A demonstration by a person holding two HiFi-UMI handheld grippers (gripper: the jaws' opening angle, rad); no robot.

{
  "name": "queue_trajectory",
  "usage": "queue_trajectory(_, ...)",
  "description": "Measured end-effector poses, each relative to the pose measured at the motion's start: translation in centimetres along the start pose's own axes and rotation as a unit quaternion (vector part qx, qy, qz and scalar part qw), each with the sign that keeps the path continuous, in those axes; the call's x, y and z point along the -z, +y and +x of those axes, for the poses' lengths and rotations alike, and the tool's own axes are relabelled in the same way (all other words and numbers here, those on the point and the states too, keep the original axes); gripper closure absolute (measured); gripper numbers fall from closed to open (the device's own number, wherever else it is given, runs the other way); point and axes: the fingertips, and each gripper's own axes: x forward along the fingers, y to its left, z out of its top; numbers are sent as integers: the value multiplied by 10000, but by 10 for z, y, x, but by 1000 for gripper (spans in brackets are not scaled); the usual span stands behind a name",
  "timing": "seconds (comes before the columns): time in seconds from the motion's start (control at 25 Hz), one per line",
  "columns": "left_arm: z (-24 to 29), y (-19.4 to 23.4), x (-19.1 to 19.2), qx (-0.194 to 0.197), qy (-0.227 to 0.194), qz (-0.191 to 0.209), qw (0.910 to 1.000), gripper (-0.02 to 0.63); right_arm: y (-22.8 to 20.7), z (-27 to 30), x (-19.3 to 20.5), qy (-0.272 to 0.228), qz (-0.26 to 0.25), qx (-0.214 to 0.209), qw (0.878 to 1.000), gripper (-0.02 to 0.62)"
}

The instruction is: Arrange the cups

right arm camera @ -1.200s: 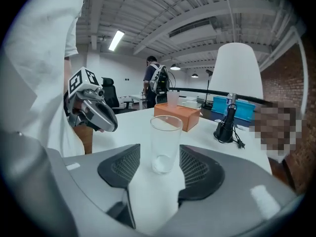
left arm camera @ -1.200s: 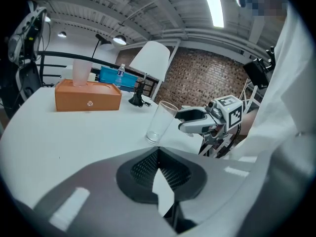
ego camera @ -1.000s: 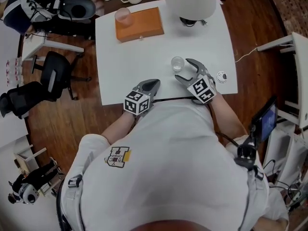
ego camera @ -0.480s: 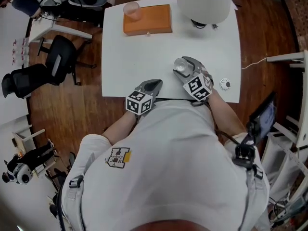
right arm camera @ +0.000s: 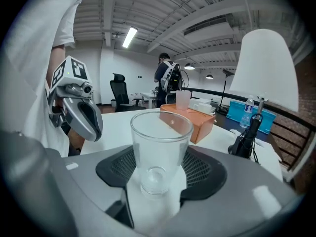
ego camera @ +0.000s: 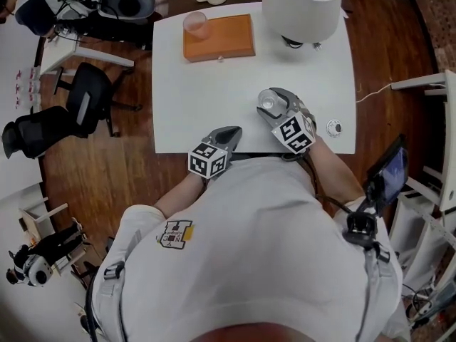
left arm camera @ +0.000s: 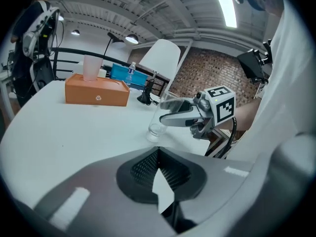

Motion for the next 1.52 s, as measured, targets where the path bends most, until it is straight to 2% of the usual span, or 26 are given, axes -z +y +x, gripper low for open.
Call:
queue_trajectory(0.32, -7, 33, -18, 335, -85, 157, 9993, 606, -18, -5, -88, -355, 38, 308, 9989, 314)
queue_trajectory(0.52, -18, 48, -17, 470, -221, 168, 9985, 606, -31, 1, -142, -492, 126, 350, 9981, 314)
queue_trajectory(0.72, -32, 80, -22, 387, -453, 39, 9982, 606, -67, 14, -192, -521, 125, 482, 9974, 314)
queue_trajectory(0.88, -43, 100, -24, 378, -525, -15, 9979, 606, -102, 33, -221, -639, 314, 733, 9948, 314)
queue_trajectory(1.04, -50, 118, -26, 361, -627, -169, 9972, 606, -135, 58, -238, -736, 570, 1020, 9904, 314)
queue_trajectory(1.2, -51, 130, -24, 282, -673, -393, 9966, 606, -157, 84, -241, -527, 563, 1145, 9904, 314)
queue_trajectory(1.52, -62, 163, -17, 25, -883, -893, 9921, 606, -181, 127, -216, -157, 761, 1368, 9875, 314)
